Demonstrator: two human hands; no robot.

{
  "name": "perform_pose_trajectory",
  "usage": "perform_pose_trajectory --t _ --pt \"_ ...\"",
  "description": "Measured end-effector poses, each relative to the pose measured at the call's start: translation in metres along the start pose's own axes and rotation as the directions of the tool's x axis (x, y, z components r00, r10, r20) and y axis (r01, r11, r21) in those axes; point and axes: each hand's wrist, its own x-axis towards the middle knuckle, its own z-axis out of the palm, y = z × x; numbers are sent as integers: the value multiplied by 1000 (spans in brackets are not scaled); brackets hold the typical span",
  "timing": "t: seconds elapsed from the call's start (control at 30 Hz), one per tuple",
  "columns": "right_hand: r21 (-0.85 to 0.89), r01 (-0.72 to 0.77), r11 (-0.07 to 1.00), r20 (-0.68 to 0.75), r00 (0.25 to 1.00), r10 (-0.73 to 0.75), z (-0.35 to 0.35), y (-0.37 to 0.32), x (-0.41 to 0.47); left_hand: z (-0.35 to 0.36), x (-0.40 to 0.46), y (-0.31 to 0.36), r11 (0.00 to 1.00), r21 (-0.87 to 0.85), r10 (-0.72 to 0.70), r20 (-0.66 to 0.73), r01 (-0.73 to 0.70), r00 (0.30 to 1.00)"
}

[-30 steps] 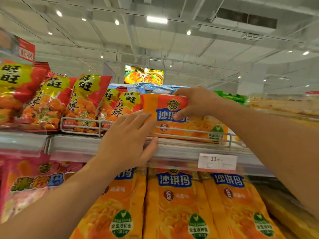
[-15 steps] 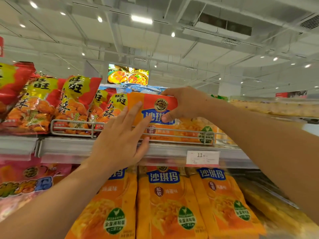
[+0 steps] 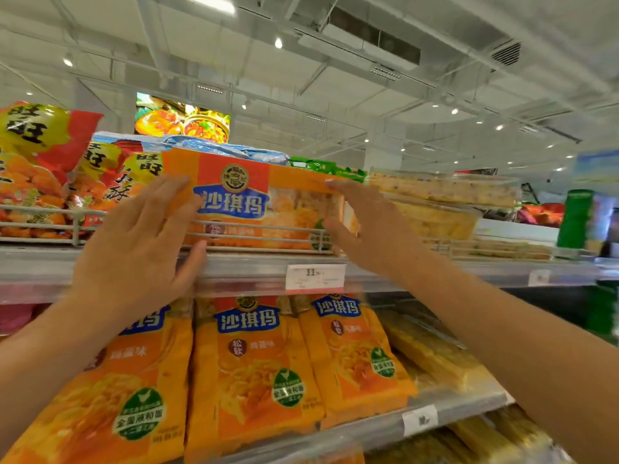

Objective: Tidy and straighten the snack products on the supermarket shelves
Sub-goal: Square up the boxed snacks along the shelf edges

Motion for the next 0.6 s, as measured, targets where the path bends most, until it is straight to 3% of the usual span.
perform_pose_trajectory --t 0.1,0.27,0.43,0.6 --pt "-94 -76 993 100 991 85 -21 37 -35 4 3 23 1000 5 9 -72 -9 997" --pt "-176 -145 974 140 975 170 -41 92 -72 10 35 130 951 -136 282 18 -277 959" --pt "-227 -110 968 141 979 145 -52 155 -92 22 71 215 934 -255 287 123 -250 950" --pt "-168 -53 984 148 986 78 -52 217 -99 51 99 277 961 -208 222 179 -184 959"
